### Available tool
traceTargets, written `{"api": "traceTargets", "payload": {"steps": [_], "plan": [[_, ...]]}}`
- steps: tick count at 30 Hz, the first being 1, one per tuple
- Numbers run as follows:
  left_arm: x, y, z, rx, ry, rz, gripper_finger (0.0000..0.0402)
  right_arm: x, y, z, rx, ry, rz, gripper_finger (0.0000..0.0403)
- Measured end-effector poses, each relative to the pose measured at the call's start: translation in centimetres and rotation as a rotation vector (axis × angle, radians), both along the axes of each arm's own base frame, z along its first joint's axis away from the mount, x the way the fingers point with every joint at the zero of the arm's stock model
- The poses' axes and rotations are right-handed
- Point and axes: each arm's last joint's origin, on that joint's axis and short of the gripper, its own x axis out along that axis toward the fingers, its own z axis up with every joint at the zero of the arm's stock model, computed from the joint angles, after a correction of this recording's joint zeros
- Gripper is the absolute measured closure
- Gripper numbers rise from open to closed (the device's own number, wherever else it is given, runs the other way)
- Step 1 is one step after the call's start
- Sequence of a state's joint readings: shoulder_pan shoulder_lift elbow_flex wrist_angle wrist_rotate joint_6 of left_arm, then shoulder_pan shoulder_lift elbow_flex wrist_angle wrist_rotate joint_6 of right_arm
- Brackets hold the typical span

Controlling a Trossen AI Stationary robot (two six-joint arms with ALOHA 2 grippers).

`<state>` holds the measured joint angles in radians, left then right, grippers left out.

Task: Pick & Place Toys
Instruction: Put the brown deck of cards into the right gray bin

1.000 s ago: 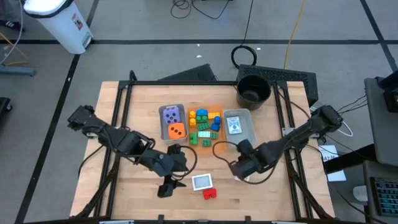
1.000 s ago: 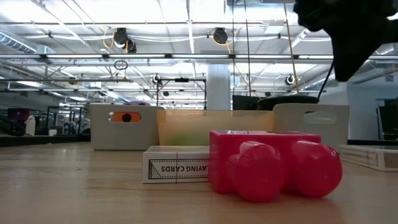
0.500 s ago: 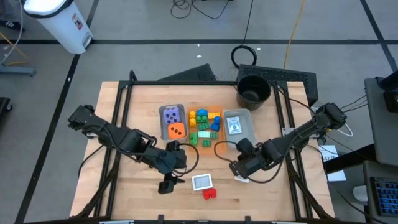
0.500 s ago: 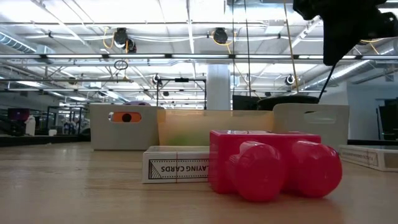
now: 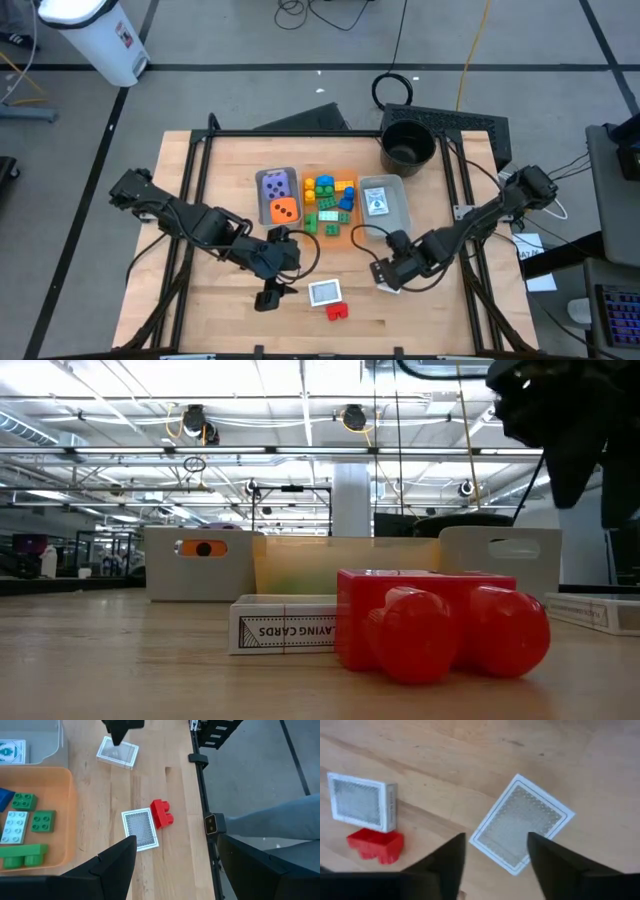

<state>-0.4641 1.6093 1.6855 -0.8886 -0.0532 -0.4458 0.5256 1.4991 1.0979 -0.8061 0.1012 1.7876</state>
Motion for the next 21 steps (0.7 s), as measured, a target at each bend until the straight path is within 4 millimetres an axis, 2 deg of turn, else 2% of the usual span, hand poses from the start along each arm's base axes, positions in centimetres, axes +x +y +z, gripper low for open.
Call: {"api": "traceTargets", "payload": {"steps": [5, 9, 12, 21], "plan": [[0.0, 0.0, 0.0, 0.0, 0.0, 0.0, 0.0117, 0.0, 0.0, -1.6, 0.041, -0.042, -0.046, 0.0118], [0.0, 0.0, 0.0, 0.001, 0.0, -0.001, 0.0117, 0.4, 0.2, -2.7, 0.099, -0.127, -0.056, 0.0086], [0.0, 0.0, 0.0, 0.001, 0.0, -0.001, 0.0117, 0.3, 0.3, -3.4, 0.147, -0.133, -0.076, 0.0079], [0.0, 0.0, 0.0, 0.001, 0.002, 0.0, 0.0117, -0.6, -0.2, -4.9, 0.134, -0.088, -0.114, 0.009]]}}
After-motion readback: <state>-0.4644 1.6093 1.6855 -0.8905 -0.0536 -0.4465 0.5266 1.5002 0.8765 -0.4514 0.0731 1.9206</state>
